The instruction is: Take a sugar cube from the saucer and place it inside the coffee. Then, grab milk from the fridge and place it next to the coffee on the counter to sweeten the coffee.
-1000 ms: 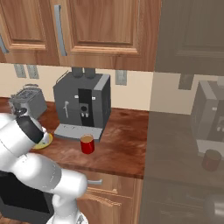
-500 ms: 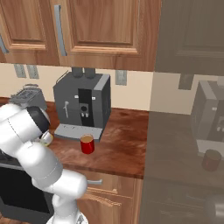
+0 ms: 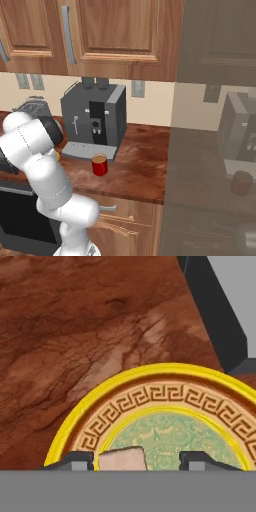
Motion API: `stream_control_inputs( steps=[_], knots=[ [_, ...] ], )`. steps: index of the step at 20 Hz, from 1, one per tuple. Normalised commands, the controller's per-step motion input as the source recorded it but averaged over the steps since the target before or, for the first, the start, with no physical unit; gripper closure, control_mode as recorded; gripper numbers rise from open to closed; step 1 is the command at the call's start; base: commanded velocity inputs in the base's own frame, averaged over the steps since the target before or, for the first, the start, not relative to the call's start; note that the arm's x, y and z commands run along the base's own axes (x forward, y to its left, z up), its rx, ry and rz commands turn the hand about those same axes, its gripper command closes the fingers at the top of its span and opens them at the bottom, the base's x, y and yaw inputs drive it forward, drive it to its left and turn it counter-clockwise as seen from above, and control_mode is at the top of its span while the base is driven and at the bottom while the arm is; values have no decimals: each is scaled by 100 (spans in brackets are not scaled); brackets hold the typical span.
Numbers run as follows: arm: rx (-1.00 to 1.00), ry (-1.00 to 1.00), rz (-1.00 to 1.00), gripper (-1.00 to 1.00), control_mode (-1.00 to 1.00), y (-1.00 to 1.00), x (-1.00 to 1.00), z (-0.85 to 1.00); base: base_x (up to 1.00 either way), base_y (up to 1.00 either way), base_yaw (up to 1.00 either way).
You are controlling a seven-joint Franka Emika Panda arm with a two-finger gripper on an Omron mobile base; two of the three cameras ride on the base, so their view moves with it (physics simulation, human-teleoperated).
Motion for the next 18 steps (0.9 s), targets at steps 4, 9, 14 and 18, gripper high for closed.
stream_control_inputs(
  steps=[4, 9, 14, 18],
  knots=[
    [0, 0, -8, 100, -100, 0, -30, 0, 0, 0, 0],
    [0, -1, -13, 100, -100, 0, -33, 0, 0, 0, 0],
    [0, -11, -14, 100, -100, -10, -29, 27, 0, 0, 0],
    [0, -20, -7, 100, -100, -29, -18, 72, 0, 0, 0]
  ],
)
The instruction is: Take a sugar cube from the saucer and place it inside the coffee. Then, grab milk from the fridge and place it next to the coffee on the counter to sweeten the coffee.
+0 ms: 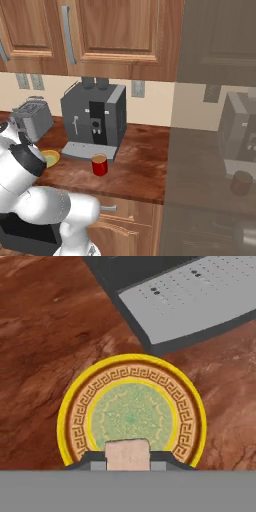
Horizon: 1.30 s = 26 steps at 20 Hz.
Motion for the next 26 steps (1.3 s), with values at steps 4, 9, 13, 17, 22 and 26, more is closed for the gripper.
stream_control_inputs(
  steps=[4, 9, 13, 17, 22, 26],
  knots=[
    [-4, -18, -1, 100, -100, -41, -16, 70, 0, 0, 0],
    [-10, -2, 0, 100, -100, -68, -27, 47, 0, 0, 0],
    [-11, 0, 0, 100, -100, -86, -19, 46, 0, 0, 0],
    [-12, 4, 0, 100, -100, -84, -8, 52, 0, 0, 0],
    [-11, 16, 6, 100, -100, -65, -15, 18, 0, 0, 0],
    [-12, 26, 11, 100, -100, -57, -4, 0, 0, 0, 0]
  ],
)
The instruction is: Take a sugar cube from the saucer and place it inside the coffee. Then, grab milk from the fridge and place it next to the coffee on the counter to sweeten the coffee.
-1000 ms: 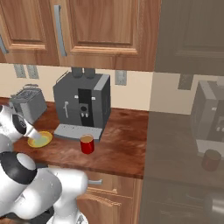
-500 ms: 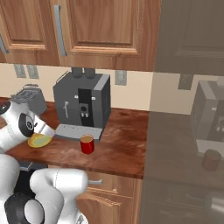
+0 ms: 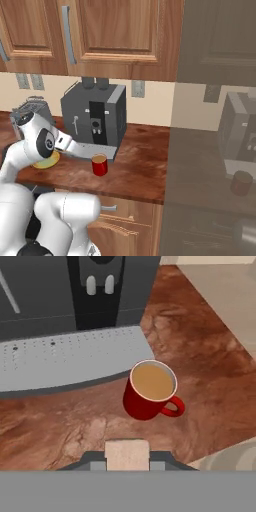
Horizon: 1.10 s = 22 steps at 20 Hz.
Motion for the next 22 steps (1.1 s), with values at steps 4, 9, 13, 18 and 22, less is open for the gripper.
stream_control_inputs(
  steps=[4, 9, 13, 18, 22],
  knots=[
    [-11, 22, 10, 100, -100, -63, 0, 0, 0, 0, 0],
    [-10, 12, 10, 100, -100, -56, 0, 0, 0, 0, 0],
    [-5, 3, 6, 100, -100, -45, 7, 0, 0, 0, 0],
    [-2, 0, 1, 100, -100, -14, 19, -9, 0, 0, 0],
    [-2, -3, 0, 100, -100, 0, 23, -19, 0, 0, 0]
  ],
)
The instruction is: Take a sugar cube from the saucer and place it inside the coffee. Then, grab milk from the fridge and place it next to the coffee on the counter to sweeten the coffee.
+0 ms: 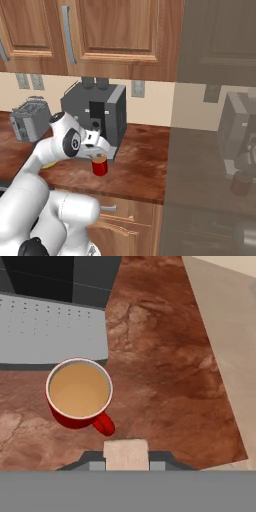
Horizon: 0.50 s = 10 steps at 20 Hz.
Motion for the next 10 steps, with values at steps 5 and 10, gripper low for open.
stream_control_inputs(
  steps=[5, 10],
  knots=[
    [-2, -2, 0, 100, -100, 0, 23, -20, 0, 0, 0],
    [-2, 0, 0, 100, -100, 5, 13, -20, 0, 0, 0]
  ],
)
